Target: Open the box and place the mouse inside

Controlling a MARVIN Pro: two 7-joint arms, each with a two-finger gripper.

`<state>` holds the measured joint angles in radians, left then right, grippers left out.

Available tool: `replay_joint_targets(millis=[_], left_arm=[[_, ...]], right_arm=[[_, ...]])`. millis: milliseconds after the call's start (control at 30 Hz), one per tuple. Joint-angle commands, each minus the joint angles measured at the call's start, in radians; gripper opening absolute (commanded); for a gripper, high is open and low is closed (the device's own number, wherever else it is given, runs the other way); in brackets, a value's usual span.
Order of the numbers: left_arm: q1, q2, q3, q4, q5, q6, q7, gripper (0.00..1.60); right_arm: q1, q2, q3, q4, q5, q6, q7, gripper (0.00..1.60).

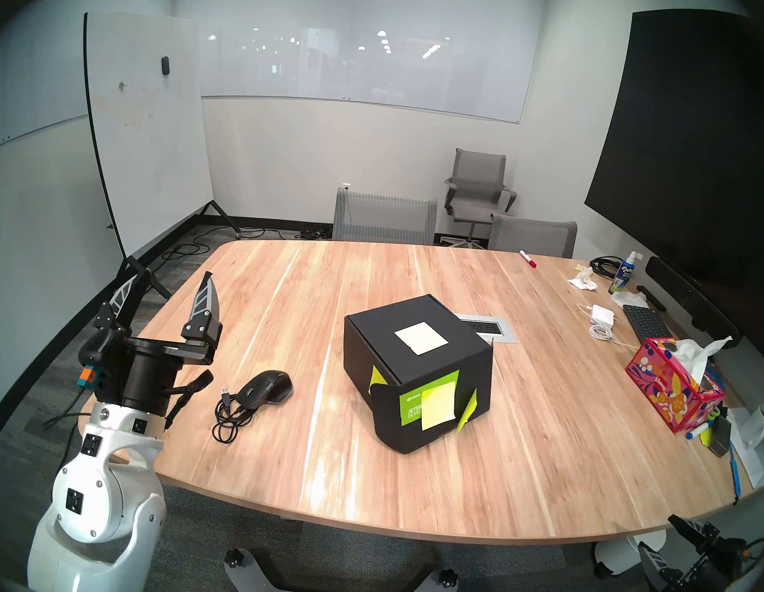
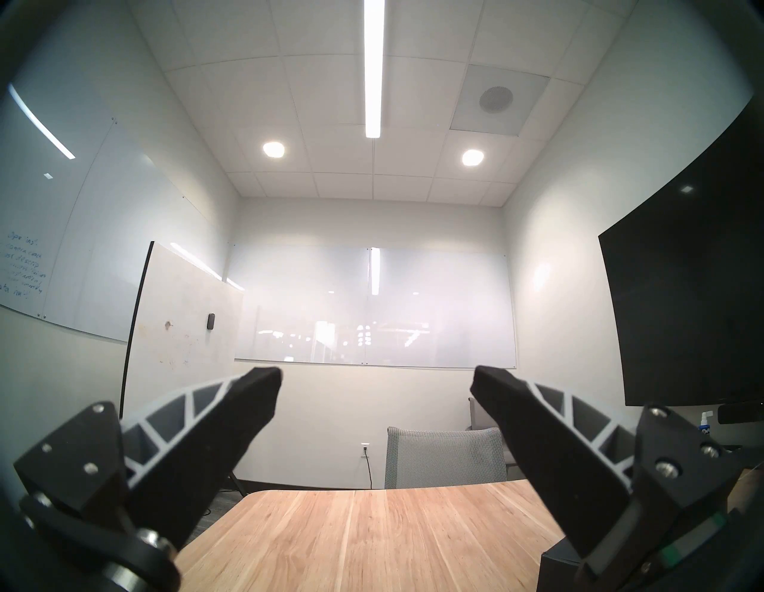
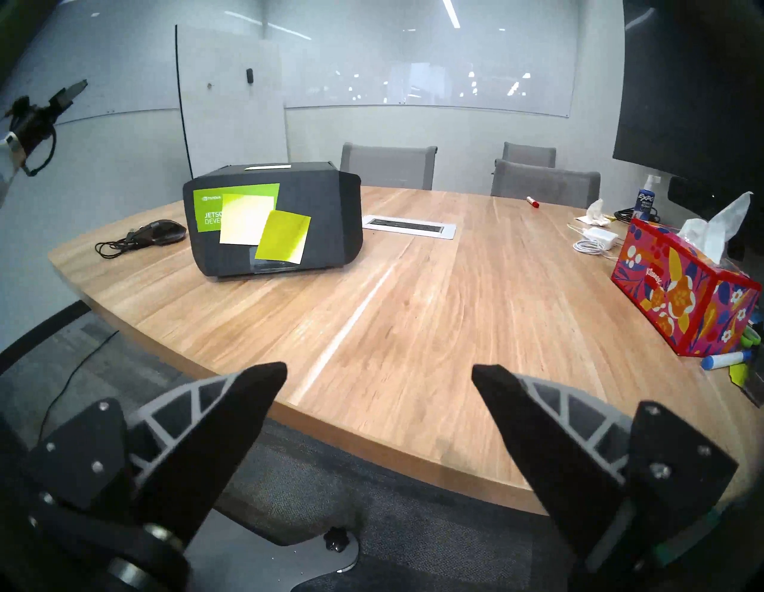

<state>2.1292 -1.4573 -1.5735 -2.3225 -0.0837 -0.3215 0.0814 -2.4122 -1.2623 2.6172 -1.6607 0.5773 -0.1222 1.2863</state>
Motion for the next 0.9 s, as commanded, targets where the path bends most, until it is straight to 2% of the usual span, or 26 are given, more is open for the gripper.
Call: replay_joint_targets(millis=[0,867], left_arm=[[0.002,-0.001,0.000,-0.022,-0.001,-0.002,0.001,1.60],[0.002,-0.001,-0.001,-0.022,-0.002,-0.002,0.001,1.60]], right_arm=[[0.018,0.034,0.014,0.007,0.023,-0.032,0.040,1.60],[0.040,0.028,0.024,0.015,0.014,-0.030,0.069,1.60]])
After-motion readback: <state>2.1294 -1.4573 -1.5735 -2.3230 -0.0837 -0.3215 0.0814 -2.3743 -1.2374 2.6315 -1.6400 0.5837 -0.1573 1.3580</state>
